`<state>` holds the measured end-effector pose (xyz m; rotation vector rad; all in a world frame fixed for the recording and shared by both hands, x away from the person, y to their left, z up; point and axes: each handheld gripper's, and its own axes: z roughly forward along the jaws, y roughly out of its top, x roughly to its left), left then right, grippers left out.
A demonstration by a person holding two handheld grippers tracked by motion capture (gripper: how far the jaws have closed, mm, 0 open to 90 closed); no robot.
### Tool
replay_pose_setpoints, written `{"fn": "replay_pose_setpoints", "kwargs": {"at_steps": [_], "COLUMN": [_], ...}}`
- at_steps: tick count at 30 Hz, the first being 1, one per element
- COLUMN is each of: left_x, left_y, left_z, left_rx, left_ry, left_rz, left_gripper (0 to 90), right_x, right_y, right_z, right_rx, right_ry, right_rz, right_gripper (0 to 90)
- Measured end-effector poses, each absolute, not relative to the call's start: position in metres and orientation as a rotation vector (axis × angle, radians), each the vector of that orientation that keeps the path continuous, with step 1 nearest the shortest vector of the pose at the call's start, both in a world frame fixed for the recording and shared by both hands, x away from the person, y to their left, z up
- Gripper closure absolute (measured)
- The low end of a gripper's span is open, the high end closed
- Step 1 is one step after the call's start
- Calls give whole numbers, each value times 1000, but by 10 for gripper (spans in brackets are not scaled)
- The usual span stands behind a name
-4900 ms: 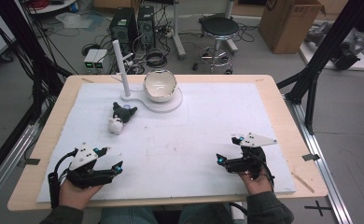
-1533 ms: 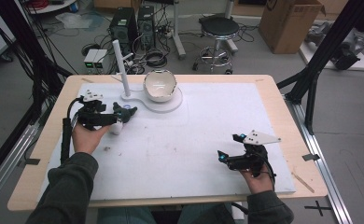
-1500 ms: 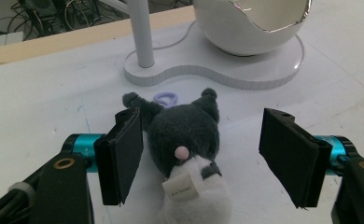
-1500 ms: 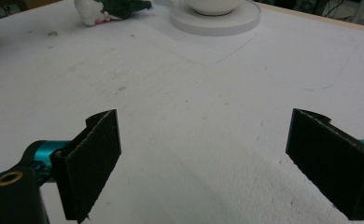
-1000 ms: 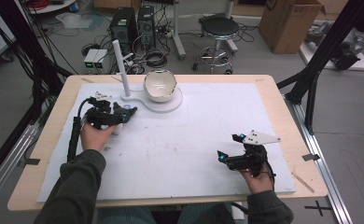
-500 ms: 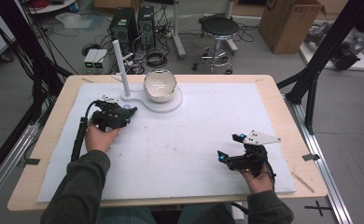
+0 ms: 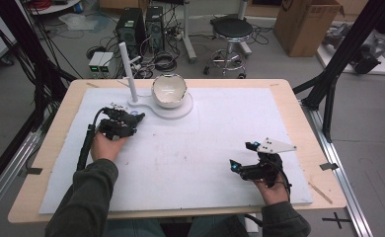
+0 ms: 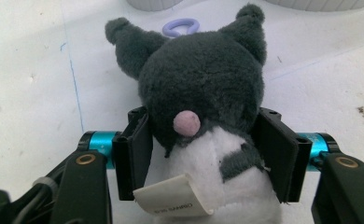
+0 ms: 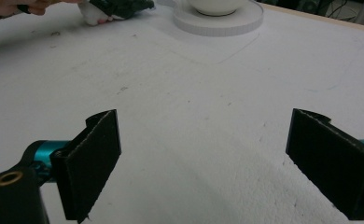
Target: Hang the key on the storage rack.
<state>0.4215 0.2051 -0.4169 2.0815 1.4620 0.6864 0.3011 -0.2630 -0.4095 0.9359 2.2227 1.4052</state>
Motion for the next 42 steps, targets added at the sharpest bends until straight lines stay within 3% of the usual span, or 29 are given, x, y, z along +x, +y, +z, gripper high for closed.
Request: {"fn": "replay_pose_setpoints", "kwargs": {"at_steps": [14,42], "left_x": [420,392], "left_y": [206,220], "left_z": [-416,-401], "left_rx": [2093,1983], "left_ry": [1436,1283], "left_rz": [686,655], "left_gripper": [522,531], "right_x": [301,299], "right_y": [-264,-265], "right_z": [-410,-409], "right_rx": [929,941], "right_ry": [2220,2212], "right_rz": [1407,1404], "right_gripper": [96,96]}}
